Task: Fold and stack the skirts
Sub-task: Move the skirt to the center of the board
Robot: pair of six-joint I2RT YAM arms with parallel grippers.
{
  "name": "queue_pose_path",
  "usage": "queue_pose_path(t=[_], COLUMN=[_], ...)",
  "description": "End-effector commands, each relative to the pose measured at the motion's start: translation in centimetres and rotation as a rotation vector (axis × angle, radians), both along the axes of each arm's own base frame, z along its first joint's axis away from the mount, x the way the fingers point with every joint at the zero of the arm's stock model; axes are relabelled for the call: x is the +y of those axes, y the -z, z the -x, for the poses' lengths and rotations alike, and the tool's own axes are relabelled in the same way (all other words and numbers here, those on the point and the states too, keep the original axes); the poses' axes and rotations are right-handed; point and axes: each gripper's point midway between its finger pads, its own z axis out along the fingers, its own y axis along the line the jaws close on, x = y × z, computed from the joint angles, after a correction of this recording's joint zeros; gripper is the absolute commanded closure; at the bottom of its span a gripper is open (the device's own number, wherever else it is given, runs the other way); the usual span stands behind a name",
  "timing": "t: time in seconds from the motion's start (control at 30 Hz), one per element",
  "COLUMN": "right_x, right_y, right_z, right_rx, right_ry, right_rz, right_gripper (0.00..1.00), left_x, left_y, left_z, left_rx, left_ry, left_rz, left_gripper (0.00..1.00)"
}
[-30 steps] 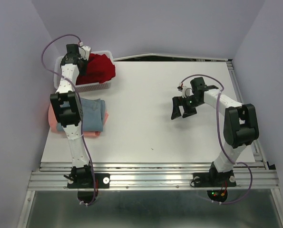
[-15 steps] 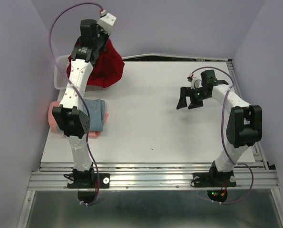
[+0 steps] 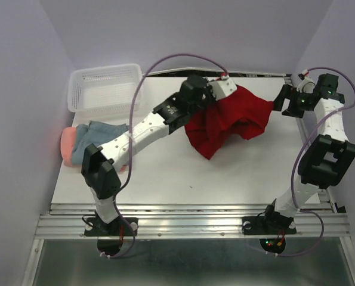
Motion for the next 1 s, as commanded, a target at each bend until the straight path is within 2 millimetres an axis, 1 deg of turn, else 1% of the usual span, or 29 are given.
queue_pose_path(t=[0.0,0.03,0.07,0.1,0.13,0.17,0.2,0.23,0.27,0.3,0.33,0.37,0.4,0.43,0.47,0.5,0.53,0.57,0.6,0.63,0.67,0.7,0.77,0.8,0.83,0.87,0.9,0.93,0.97], right_x=[-3.4,-4.0,-4.6,-4.8,-4.7,-4.4,-4.0,-3.5,-3.2,-3.0,-2.5,-2.3,-2.1,-1.7,-1.2,-1.2,-0.7,-0.7,0.0,0.6,0.8,1.2,2.1,2.5,3.3,3.6,4.0,5.1,5.8], right_y=[-0.2,0.3,0.8,1.1,1.2,1.5,1.4,1.2,1.0,0.9,0.7,0.6,0.6,0.6,0.8,1.3,1.5,1.7,2.0,2.0,2.1,2.1,1.8,1.6,1.4,0.9,0.6,0.1,0.1], right_z=[2.4,2.9,3.3,3.9,4.2,5.0,5.4,5.6,6.0,6.0,6.3,6.2,6.1,6.1,6.2,6.2,6.2,6.2,6.3,6.2,5.9,5.8,5.3,5.0,4.8,4.3,4.1,3.8,3.7], right_rx=[0.022,0.036,0.039,0.049,0.054,0.06,0.06,0.053,0.057,0.054,0.055,0.056,0.062,0.063,0.08,0.098,0.111,0.113,0.125,0.121,0.111,0.115,0.105,0.102,0.098,0.085,0.078,0.066,0.067], right_ry=[0.033,0.041,0.028,0.022,0.008,-0.024,-0.041,-0.06,-0.07,-0.079,-0.096,-0.101,-0.103,-0.113,-0.122,-0.115,-0.126,-0.122,-0.123,-0.135,-0.14,-0.141,-0.163,-0.169,-0.189,-0.198,-0.206,-0.234,-0.248], right_rz=[0.038,0.054,0.08,0.086,0.092,0.102,0.096,0.075,0.065,0.057,0.03,0.015,-0.005,-0.034,-0.047,-0.053,-0.056,-0.059,-0.07,-0.07,-0.058,-0.061,-0.054,-0.053,-0.045,-0.037,-0.03,-0.022,-0.021], right_gripper=[0.0,0.0,0.01,0.01,0.02,0.03,0.04,0.05,0.07,0.08,0.1,0.11,0.12,0.12,0.13,0.14,0.14,0.14,0.14,0.14,0.13,0.13,0.13,0.13,0.13,0.13,0.13,0.13,0.13], left_x=[-1.3,-1.5,-1.7,-1.9,-2.5,-2.4,-2.5,-3.3,-2.9,-2.8,-3.7,-3.6,-2.9,-2.9,-3.2,-3.1,-3.0,-3.2,-3.2,-3.3,-3.2,-3.3,-3.6,-3.8,-3.5,-2.4,-2.4,-1.5,-1.0], left_y=[11.1,13.1,16.5,18.2,19.6,21.5,22.3,23.0,23.8,23.9,22.5,22.9,24.5,24.5,24.8,25.3,25.1,24.2,23.7,22.8,21.7,20.9,18.0,16.3,15.5,13.7,13.2,12.8,12.5], left_z=[-1.0,-0.8,-0.4,0.0,0.9,2.1,3.1,4.8,6.4,7.3,8.8,9.8,11.0,11.8,13.5,14.4,14.8,15.6,15.9,15.8,15.7,15.6,15.4,15.0,14.9,13.9,13.9,13.7,13.3], left_rx=[0.124,0.165,0.236,0.272,0.308,0.344,0.351,0.347,0.319,0.261,0.182,0.153,0.151,0.12,0.116,0.109,0.085,0.064,0.054,0.042,0.041,0.058,0.08,0.125,0.153,0.201,0.243,0.284,0.325], left_ry=[-0.045,-0.037,-0.037,-0.026,0.022,0.053,0.086,0.143,0.169,0.197,0.215,0.231,0.248,0.277,0.314,0.327,0.333,0.35,0.353,0.345,0.336,0.319,0.314,0.318,0.315,0.271,0.3,0.293,0.296], left_rz=[-0.151,-0.164,-0.192,-0.204,-0.207,-0.23,-0.245,-0.264,-0.28,-0.333,-0.34,-0.37,-0.423,-0.461,-0.497,-0.529,-0.554,-0.547,-0.542,-0.526,-0.508,-0.474,-0.406,-0.327,-0.289,-0.207,-0.164,-0.139,-0.101], left_gripper=[1.0,1.0,1.0,1.0,1.0,1.0,1.0,1.0,1.0,1.0,1.0,1.0,1.0,1.0,0.97,0.94,0.84,0.75,0.65,0.56,0.45,0.43,0.39,0.36,0.32,0.3,0.3,0.3,0.28])
